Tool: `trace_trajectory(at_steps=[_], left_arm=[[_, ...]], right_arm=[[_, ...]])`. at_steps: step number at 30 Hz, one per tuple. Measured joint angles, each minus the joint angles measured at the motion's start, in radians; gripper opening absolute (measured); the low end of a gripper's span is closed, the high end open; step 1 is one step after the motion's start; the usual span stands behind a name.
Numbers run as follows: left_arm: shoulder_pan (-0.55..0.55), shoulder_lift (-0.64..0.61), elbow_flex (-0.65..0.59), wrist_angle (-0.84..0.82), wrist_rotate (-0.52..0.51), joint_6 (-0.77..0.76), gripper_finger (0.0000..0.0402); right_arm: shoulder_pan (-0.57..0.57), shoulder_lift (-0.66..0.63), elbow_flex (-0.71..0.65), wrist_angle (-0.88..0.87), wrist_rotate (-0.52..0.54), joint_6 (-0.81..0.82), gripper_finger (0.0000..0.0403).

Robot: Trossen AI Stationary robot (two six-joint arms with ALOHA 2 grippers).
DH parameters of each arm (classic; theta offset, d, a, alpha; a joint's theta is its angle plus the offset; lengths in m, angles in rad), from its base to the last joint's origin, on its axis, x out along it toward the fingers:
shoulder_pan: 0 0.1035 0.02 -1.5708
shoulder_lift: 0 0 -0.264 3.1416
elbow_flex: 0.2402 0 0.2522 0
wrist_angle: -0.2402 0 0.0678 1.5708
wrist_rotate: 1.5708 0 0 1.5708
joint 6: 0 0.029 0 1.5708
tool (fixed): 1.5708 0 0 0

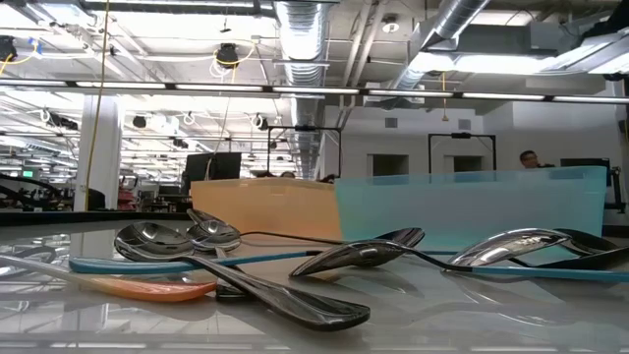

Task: Sort silverware by color (type)
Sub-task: Put the orange spoon into the orange bin

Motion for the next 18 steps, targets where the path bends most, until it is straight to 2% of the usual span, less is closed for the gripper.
trace_trajectory(at_steps=[5, 9, 14, 18], left_arm=[[0.002, 0.0, 0.0, -0.012, 0.006, 0.015, 0.0118], [-0.005, -0.001, 0.0, -0.084, -0.058, 0.033, 0.0147], [-0.021, -0.002, -0.034, -0.113, -0.109, -0.007, 0.0162], [-0.037, -0.002, -0.086, -0.03, -0.096, -0.03, 0.0162]], right_arm=[[0.0, 0.0, 0.0, 0.0, 0.0, -0.002, 0.0207], [0.0, 0.0, 0.0, -0.001, 0.0, -0.003, 0.0207], [0.0, 0.0, 0.0, 0.0, 0.0, -0.004, 0.0207], [0.0, 0.0, 0.0, 0.0, 0.0, -0.004, 0.0207]])
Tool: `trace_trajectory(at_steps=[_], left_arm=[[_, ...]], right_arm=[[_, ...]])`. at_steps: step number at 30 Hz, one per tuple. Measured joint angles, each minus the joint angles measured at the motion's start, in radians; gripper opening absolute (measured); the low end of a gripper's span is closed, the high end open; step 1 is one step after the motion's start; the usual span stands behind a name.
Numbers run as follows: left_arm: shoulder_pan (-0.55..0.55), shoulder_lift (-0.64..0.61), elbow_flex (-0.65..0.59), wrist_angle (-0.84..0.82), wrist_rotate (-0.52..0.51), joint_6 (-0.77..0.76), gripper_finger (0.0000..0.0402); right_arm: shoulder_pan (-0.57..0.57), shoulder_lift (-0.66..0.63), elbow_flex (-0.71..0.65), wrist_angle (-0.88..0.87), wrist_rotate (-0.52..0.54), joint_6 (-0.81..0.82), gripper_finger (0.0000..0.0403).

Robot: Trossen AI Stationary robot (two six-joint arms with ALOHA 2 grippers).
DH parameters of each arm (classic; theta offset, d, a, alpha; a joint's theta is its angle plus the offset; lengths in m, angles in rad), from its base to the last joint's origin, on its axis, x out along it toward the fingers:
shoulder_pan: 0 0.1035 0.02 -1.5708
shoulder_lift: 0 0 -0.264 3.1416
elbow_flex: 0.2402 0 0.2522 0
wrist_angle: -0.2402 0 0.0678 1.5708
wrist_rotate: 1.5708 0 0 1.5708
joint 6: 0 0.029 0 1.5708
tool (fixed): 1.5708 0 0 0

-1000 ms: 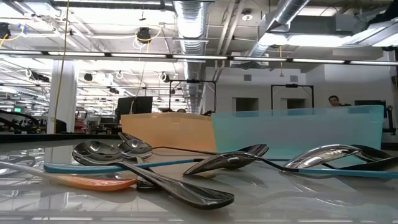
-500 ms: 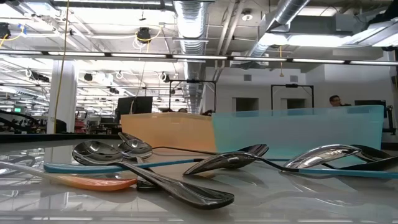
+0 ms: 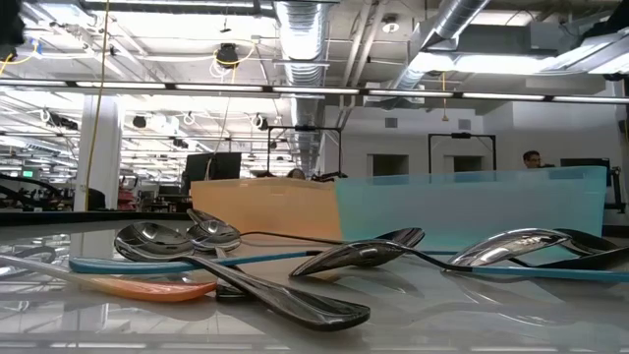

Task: Sort silverware by color (type)
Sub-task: Put the orange spoon into the orange bin

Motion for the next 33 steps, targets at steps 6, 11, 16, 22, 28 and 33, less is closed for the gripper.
trace_trajectory(at_steps=[6, 11, 16, 22, 28, 33], left_arm=[[-0.009, -0.005, -0.035, 0.02, -0.001, -0.008, 0.0158], [-0.01, -0.007, -0.056, 0.023, -0.003, 0.001, 0.0118], [-0.009, -0.005, -0.058, 0.011, -0.004, 0.008, 0.0032], [-0.004, -0.004, -0.049, 0.008, -0.001, -0.015, 0.0003], [0.005, -0.006, -0.003, -0.01, 0.01, 0.014, 0.0001], [0.004, -0.064, 0.005, -0.009, -0.024, -0.028, 0.0]], right_arm=[[0.0, 0.0, 0.0, 0.0, 0.0, 0.0, 0.0207], [0.0, 0.0, 0.0, -0.003, 0.0, 0.0, 0.0207], [0.0, 0.0, 0.0, -0.005, 0.0, 0.0, 0.0207], [0.0, 0.0, 0.0, -0.017, 0.0, 0.0, 0.0207], [0.0, 0.0, 0.0, -0.029, 0.0, 0.0, 0.0207], [0.0, 0.0, 0.0, -0.03, 0.0, 0.0, 0.0207]])
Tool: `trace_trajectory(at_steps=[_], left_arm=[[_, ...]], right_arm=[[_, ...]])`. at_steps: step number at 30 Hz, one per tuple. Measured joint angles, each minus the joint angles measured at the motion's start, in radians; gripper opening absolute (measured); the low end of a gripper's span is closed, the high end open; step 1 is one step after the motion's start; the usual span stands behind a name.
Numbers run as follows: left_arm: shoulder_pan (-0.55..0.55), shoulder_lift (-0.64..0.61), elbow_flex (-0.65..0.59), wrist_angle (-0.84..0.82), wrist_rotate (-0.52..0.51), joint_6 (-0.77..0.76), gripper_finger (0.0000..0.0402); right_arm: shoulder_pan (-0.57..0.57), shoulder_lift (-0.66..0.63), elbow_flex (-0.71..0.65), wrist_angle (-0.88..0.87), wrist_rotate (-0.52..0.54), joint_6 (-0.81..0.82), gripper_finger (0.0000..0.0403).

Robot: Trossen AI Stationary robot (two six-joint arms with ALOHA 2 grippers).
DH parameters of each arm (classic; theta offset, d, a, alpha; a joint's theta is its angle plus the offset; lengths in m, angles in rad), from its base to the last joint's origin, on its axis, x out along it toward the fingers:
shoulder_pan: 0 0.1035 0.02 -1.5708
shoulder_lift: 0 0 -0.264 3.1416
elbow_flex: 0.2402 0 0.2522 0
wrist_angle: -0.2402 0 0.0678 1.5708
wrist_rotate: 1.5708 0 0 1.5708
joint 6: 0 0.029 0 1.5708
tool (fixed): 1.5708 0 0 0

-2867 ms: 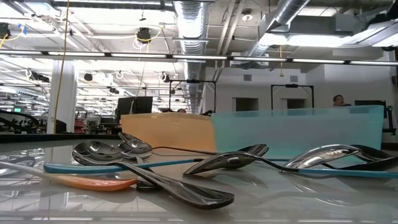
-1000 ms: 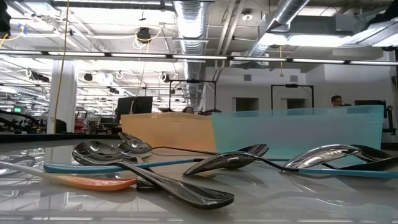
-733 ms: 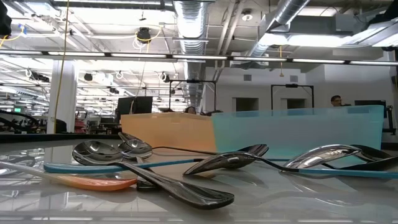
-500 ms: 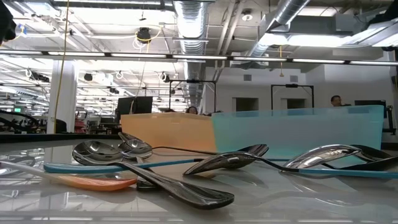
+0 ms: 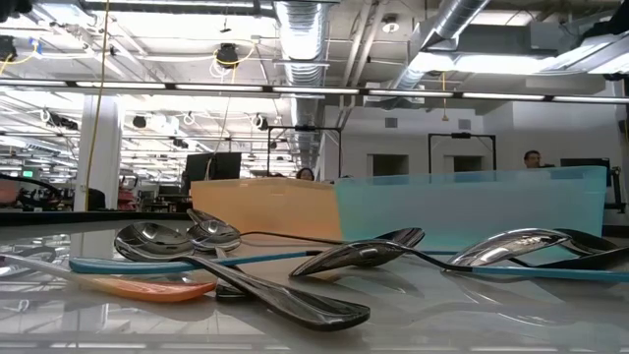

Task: Sort silverware by color (type)
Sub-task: Put the orange spoon into the orange bin

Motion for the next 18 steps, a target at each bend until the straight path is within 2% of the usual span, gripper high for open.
trace_trajectory(at_steps=[6, 11, 15, 18], left_arm=[[0.009, -0.094, 0.0, -0.01, -0.108, -0.064, 0.0], [0.054, -0.206, 0.001, -0.018, -0.286, -0.074, 0.0], [0.124, -0.288, 0.001, -0.021, -0.451, -0.03, 0.0], [0.2, -0.339, 0.001, -0.009, -0.521, 0.059, 0.0]], right_arm=[[0.0, 0.0, 0.0, 0.0, 0.0, 0.0, 0.0207], [0.0, 0.0, 0.0, -0.001, 0.018, -0.001, 0.0207], [0.0, 0.0, 0.0, -0.001, 0.029, -0.001, 0.0207], [0.0, 0.0, 0.0, 0.0, 0.029, 0.0, 0.0207]])
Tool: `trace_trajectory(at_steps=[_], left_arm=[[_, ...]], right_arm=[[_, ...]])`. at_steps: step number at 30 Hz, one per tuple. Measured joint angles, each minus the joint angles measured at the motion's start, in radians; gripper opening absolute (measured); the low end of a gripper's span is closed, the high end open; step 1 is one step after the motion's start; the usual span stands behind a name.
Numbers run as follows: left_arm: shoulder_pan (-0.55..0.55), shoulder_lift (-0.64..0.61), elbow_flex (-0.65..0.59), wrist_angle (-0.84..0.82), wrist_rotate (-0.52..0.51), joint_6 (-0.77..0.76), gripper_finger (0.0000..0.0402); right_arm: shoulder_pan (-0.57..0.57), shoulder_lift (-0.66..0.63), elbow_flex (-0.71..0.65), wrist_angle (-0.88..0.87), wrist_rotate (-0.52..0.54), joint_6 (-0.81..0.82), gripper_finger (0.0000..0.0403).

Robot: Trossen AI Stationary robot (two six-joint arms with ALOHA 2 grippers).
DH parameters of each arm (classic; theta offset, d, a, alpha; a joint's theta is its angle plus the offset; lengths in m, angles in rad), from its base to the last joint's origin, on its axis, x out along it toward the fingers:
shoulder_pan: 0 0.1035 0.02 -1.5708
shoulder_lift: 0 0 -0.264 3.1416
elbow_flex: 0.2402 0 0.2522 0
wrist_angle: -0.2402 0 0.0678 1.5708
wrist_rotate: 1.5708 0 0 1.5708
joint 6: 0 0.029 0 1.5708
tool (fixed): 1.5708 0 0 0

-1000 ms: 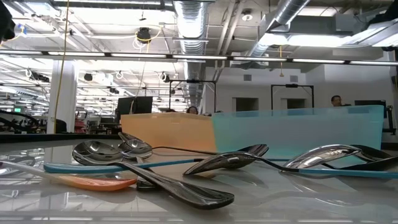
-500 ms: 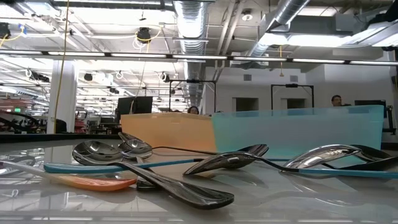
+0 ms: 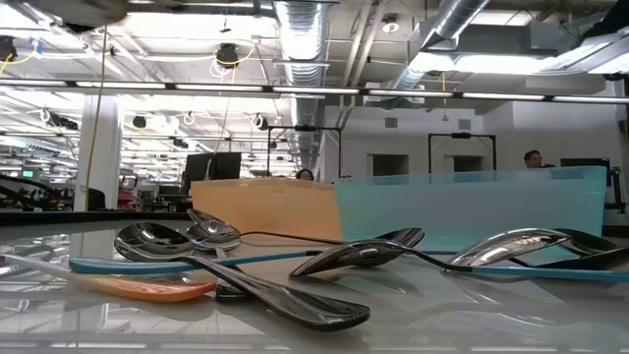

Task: Sort silverware by color (type)
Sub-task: Put the orange spoon into the orange bin

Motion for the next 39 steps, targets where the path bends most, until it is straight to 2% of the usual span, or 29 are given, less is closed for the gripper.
trace_trajectory(at_steps=[6, 13, 20, 28, 30, 35, 37, 39], left_arm=[[0.184, -0.054, 0.0, 0.076, -0.012, 0.211, 0.0], [0.38, -0.055, 0.0, 0.218, 0.062, 0.419, 0.0], [0.533, -0.055, 0.0, 0.292, 0.078, 0.497, 0.0], [0.626, -0.055, 0.001, 0.326, 0.094, 0.518, 0.0], [0.631, -0.055, 0.0, 0.38, 0.132, 0.544, 0.0], [0.61, -0.055, 0.001, 0.546, 0.268, 0.623, 0.0], [0.599, -0.055, 0.001, 0.608, 0.295, 0.642, 0.0], [0.591, -0.055, 0.001, 0.673, 0.303, 0.668, 0.0]], right_arm=[[0.0, 0.0, 0.0, 0.0, 0.001, 0.0, 0.0207], [0.0, 0.0, 0.0, 0.001, 0.002, 0.01, 0.0207], [0.0, 0.0, 0.0, 0.001, 0.01, 0.019, 0.0207], [0.0, 0.0, 0.0, 0.005, 0.043, 0.021, 0.0207], [-0.002, 0.0, 0.0, 0.023, 0.109, 0.018, 0.0207], [-0.072, -0.007, 0.0, 0.062, 0.424, -0.001, 0.0207], [-0.128, -0.01, 0.0, 0.086, 0.493, -0.002, 0.0207], [-0.196, -0.014, 0.0, 0.15, 0.511, -0.021, 0.0207]])
